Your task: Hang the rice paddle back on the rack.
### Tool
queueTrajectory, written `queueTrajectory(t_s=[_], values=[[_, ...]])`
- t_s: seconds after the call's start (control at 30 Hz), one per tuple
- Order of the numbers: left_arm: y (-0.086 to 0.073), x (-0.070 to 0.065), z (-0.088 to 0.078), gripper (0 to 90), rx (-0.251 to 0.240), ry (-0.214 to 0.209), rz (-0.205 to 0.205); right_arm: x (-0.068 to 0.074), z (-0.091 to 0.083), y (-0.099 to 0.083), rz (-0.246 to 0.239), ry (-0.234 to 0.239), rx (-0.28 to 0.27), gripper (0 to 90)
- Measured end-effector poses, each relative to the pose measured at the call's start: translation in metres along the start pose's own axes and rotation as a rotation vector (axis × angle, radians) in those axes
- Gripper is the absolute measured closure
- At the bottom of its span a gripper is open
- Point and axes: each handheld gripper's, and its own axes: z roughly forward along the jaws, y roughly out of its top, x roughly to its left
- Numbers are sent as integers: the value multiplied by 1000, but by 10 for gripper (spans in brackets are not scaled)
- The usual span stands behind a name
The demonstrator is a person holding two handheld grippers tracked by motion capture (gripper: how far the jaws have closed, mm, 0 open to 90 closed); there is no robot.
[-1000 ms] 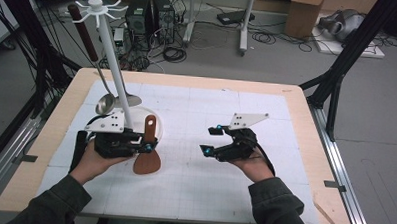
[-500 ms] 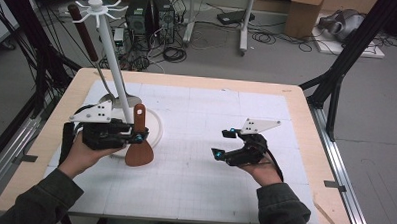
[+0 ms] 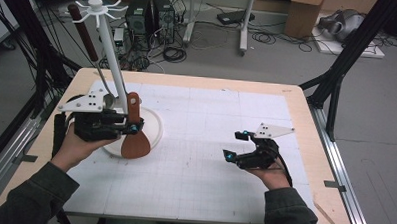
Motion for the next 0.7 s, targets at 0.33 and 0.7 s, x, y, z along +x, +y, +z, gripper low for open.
queueTrajectory(t_s=[0.33, 0.7], values=[[14, 9, -10, 817, -24, 21, -14, -5, -8, -10, 16, -24, 14, 155], [21, 15, -21, 817, -43, 47, -23, -7, -11, -19, 38, -41, 8, 155]])
